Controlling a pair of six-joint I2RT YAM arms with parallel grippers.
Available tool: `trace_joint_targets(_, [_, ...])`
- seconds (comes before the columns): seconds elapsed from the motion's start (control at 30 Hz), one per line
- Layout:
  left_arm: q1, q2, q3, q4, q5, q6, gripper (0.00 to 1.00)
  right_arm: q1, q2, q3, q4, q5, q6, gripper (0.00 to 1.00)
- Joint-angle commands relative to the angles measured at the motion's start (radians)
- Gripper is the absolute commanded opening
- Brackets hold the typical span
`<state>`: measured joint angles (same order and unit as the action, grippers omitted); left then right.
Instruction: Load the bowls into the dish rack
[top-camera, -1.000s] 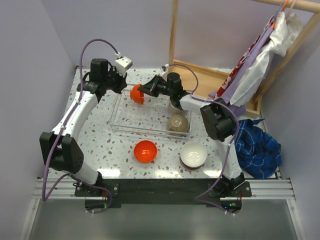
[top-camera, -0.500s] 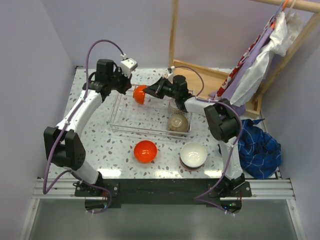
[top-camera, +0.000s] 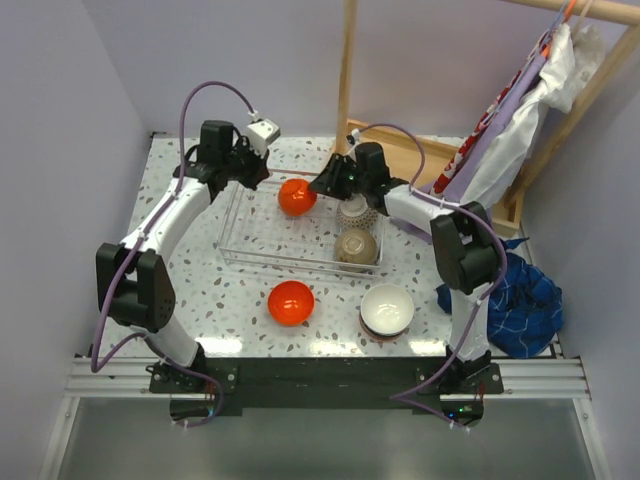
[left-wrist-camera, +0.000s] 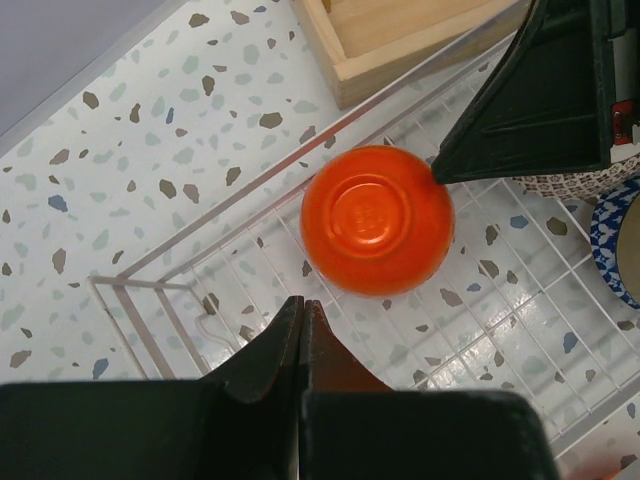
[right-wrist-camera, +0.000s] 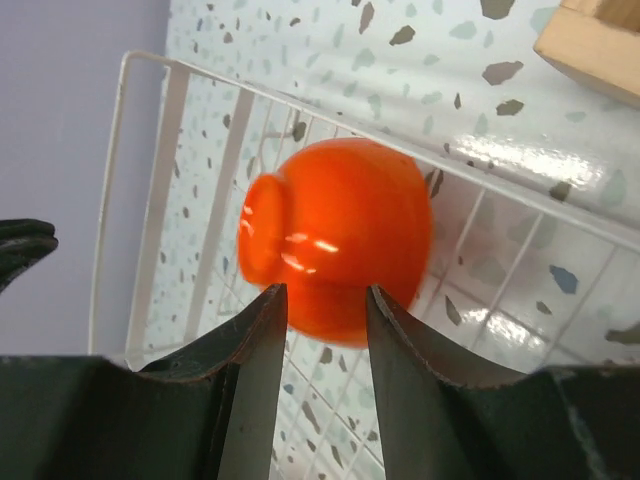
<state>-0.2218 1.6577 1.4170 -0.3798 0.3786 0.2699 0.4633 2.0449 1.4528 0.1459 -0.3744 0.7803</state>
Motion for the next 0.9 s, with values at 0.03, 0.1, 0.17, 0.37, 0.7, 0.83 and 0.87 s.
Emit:
trace_joint_targets(0.03, [-0.01, -0.003, -0.004, 0.081, 0.023, -0.017, 0.0, 0.003, -0.129, 0.032, -0.103, 0.043, -0.164, 0.42])
trace_joint_targets(0.1, [-0.01, -0.007, -0.004, 0.09, 0.014, -0.018, 0.0, 0.005, -0.152, 0.02, -0.094, 0.031, -0.2, 0.42])
trace_joint_targets(0.17, [-0.01, -0.016, -0.006, 0.101, -0.004, -0.024, 0.0, 0.012, -0.183, 0.015, -0.117, 0.026, -0.28, 0.41])
trace_joint_targets(0.37, [-0.01, -0.07, -0.018, 0.11, -0.086, -0.018, 0.06, 0.093, -0.238, 0.003, -0.239, -0.295, -0.714, 0.43])
trace_joint_targets(0.7, [-0.007, -0.163, -0.055, 0.096, -0.262, 0.022, 0.5, 0.357, -0.322, -0.159, -0.809, -0.267, -1.677, 0.48])
trace_joint_targets(0.83, [-0.007, -0.188, -0.084, 0.084, -0.29, 0.051, 0.51, 0.388, -0.312, -0.148, -0.949, -0.305, -1.898, 0.49])
trace_joint_targets(0.87, [-0.005, -0.193, -0.087, 0.082, -0.294, 0.054, 0.51, 0.39, -0.305, -0.135, -0.98, -0.316, -1.958, 0.48])
